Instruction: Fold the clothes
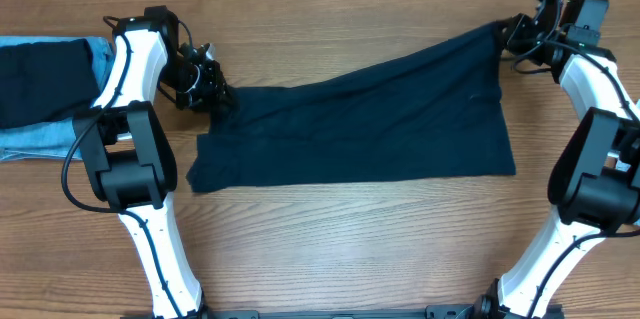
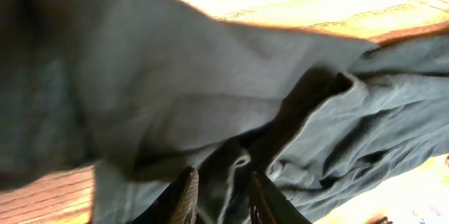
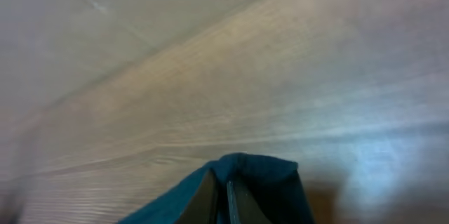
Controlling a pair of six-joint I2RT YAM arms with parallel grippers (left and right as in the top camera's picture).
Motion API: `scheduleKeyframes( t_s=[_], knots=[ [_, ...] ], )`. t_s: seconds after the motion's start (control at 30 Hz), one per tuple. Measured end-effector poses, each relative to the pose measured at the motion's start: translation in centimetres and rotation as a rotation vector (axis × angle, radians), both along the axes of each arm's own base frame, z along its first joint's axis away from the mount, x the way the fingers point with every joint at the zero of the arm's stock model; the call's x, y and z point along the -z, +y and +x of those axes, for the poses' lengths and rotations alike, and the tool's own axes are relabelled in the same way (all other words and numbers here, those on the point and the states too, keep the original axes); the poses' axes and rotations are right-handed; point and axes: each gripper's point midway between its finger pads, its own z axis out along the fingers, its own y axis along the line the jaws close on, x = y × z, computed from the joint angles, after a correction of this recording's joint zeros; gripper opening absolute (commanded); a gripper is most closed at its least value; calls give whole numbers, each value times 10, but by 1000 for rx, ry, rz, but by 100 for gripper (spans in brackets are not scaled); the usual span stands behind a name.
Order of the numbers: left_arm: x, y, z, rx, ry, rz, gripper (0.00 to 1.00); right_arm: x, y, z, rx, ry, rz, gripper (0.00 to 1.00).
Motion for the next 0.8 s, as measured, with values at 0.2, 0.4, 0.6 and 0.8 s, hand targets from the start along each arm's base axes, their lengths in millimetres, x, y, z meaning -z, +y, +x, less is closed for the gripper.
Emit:
scheduleKeyframes(
  t_s=[0.2, 0.4, 0.6, 0.8],
  knots=[
    [0, 0, 0, 0, 0, 0, 29, -9, 12, -3, -53, -11, 78, 4],
    [0, 0, 2, 0, -9, 1, 29, 9, 25, -27, -67, 141, 166, 4],
    [0, 0, 2, 0, -11, 1, 29, 13, 30, -58, -48, 288, 199, 4],
    [0, 0, 3, 0, -16, 2, 29, -17, 7, -87, 62, 353, 60, 4]
  ],
)
